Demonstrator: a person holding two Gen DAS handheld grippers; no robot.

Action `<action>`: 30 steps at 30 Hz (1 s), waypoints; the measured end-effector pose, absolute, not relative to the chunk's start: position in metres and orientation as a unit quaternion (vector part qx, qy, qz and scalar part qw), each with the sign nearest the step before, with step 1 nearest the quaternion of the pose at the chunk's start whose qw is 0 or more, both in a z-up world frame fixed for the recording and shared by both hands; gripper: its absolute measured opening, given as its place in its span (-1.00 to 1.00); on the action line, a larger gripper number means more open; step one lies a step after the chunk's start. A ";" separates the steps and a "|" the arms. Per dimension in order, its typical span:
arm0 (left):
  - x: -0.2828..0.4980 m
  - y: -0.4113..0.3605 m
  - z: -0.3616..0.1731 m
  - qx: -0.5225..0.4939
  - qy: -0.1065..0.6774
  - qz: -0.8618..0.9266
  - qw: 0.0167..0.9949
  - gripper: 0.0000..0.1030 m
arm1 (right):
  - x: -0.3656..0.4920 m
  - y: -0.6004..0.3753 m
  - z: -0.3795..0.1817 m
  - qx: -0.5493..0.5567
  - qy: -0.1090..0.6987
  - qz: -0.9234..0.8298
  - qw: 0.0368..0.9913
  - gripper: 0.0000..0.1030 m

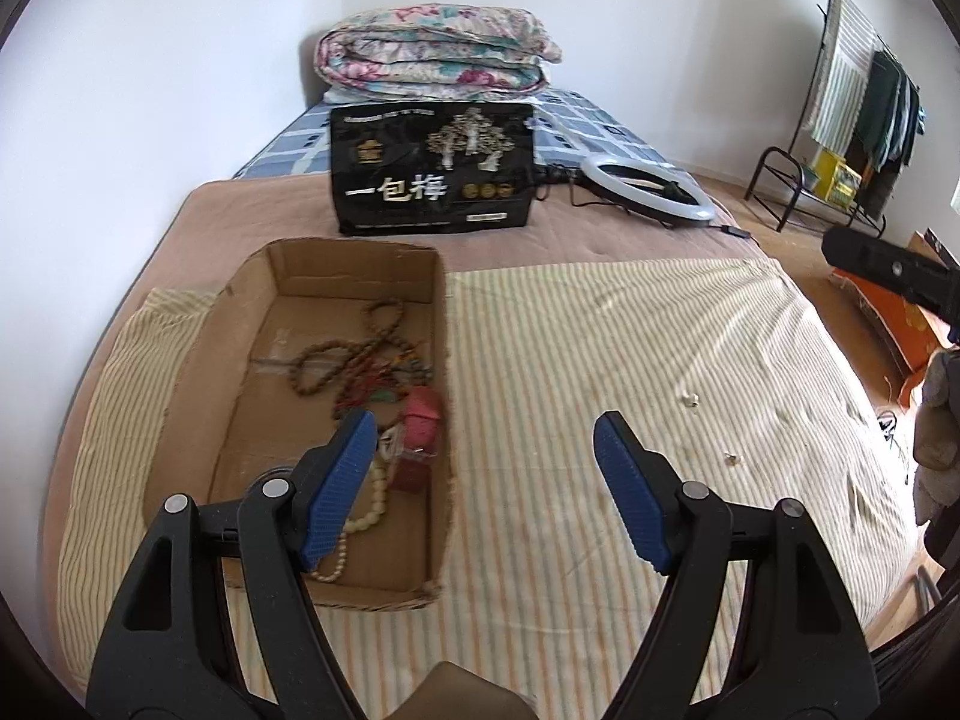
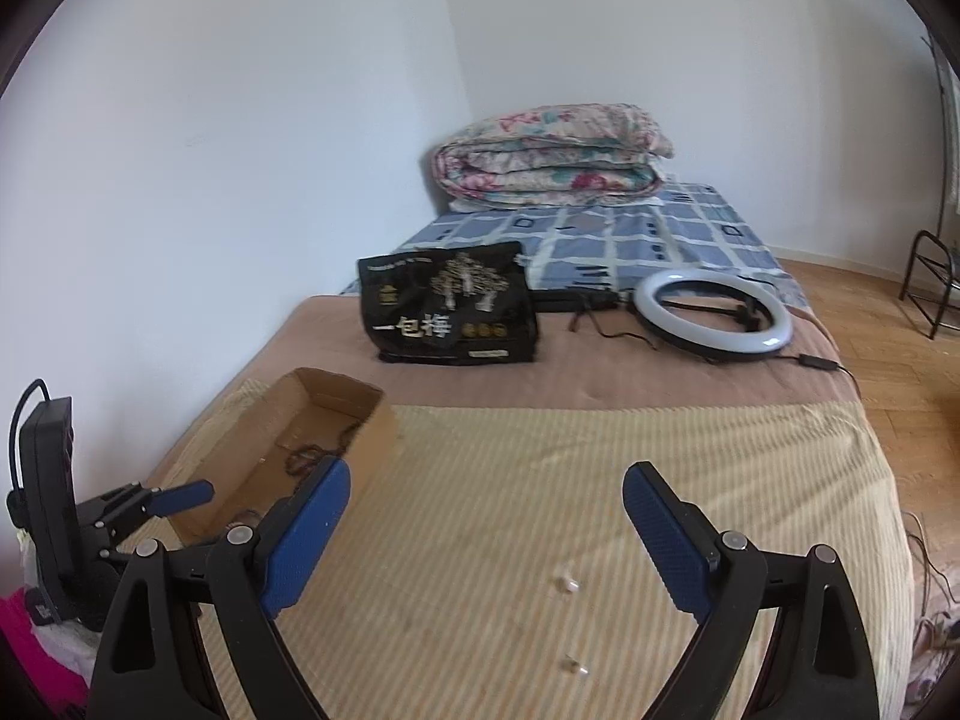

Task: Organize jewelry
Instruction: 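Move both tools back over the bed toward the two pearl earrings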

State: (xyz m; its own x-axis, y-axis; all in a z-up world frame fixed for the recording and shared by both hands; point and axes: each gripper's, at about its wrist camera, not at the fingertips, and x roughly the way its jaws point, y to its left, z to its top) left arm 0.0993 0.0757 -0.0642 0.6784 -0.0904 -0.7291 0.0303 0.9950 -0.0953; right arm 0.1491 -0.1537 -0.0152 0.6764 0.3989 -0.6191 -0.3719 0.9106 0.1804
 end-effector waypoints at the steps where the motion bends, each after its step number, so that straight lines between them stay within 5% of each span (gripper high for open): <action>1: 0.100 0.072 -0.064 -0.036 0.400 -0.035 0.915 0.50 | 0.148 -0.160 -0.017 0.020 0.344 0.206 0.916 0.82; 14: 0.124 0.013 -0.072 -0.011 0.412 -0.077 0.908 0.50 | 0.132 -0.210 -0.073 0.013 0.387 0.167 0.907 0.50; 30: 0.153 -0.024 -0.103 -0.031 0.436 -0.119 0.891 0.42 | 0.125 -0.189 -0.152 -0.042 0.461 0.213 0.860 -0.17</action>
State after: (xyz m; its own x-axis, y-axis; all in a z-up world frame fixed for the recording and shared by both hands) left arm 0.1534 -0.0236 -0.1027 0.5909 -0.2400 -0.7702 0.1856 0.9696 -0.1597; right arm 0.1250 -0.1890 -0.1515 0.4837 0.3281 -0.8114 -0.4064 0.9053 0.1238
